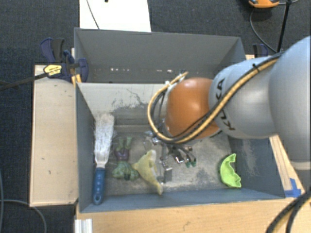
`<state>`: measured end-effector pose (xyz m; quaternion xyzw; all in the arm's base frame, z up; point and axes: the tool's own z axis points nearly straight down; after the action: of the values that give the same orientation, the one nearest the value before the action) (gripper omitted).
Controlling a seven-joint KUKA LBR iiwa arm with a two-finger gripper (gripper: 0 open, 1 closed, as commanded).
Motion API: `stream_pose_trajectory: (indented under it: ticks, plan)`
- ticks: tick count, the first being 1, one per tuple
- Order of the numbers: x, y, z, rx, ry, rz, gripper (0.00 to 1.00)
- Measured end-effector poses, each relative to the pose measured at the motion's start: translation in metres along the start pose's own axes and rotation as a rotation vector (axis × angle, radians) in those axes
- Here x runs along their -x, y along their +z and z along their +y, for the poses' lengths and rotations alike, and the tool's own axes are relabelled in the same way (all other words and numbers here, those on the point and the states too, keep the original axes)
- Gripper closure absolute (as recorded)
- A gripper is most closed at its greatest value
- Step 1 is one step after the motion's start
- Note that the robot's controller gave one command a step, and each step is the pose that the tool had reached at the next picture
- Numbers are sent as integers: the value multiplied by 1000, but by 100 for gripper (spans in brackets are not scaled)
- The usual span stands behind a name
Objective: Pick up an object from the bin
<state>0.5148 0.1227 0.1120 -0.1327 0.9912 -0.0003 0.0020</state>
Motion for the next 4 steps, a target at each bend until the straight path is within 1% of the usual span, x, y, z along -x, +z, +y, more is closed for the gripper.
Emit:
stream_pose_trajectory:
  ticks: [1, 2, 3, 4]
  plan:
    - [9, -23, 18, 2, -222, 2, 0]
    - [-4, -1, 18, 2, -417, 0, 0]
    - [6, 22, 21, 2, -716, -1, 0]
    - [17, 40, 16, 3, -572, 3, 100]
